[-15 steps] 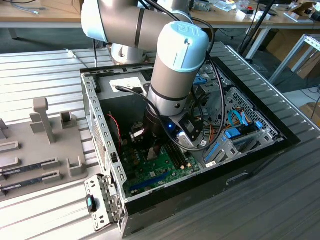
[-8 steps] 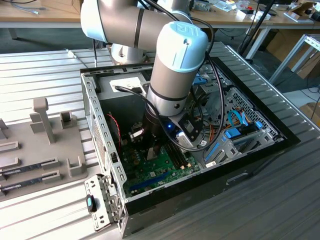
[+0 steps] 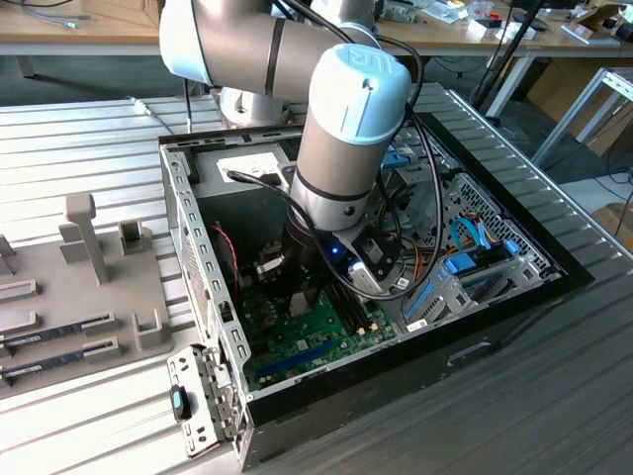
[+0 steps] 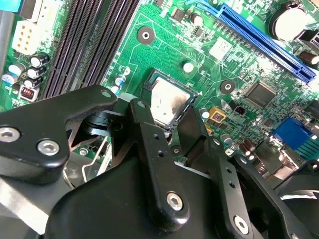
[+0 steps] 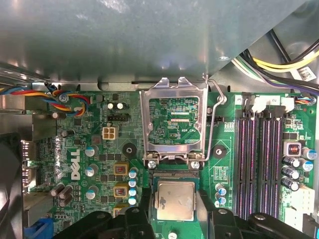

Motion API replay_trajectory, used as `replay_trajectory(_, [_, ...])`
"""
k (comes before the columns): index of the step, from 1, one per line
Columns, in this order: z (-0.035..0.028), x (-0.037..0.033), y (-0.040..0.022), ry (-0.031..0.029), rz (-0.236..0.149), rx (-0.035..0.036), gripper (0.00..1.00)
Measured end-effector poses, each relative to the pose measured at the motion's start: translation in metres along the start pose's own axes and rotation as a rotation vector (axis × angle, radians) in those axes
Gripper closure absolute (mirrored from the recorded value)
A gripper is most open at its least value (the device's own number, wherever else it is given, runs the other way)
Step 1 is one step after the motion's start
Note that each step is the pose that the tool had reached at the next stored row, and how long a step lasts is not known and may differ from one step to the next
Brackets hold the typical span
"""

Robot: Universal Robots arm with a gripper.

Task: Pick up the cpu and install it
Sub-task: 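Place the cpu into insertion slot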

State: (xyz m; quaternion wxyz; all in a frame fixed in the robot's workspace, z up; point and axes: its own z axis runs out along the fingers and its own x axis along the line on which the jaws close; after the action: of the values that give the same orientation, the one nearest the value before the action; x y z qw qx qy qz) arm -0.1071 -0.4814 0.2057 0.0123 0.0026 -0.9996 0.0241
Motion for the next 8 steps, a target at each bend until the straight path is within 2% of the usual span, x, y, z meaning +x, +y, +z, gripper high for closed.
replay_trajectory(4, [0.0004, -0.0013, 0.0001, -0.0003, 0.0, 0.0009, 0.52])
replay_trajectory(6, [0.0003, -0.0026, 0.0001, -0.0001, 0.001, 0.0078, 0.52])
replay_trajectory(8, [0.0004, -0.0026, 0.0, 0.0001, 0.001, 0.0091, 0.52])
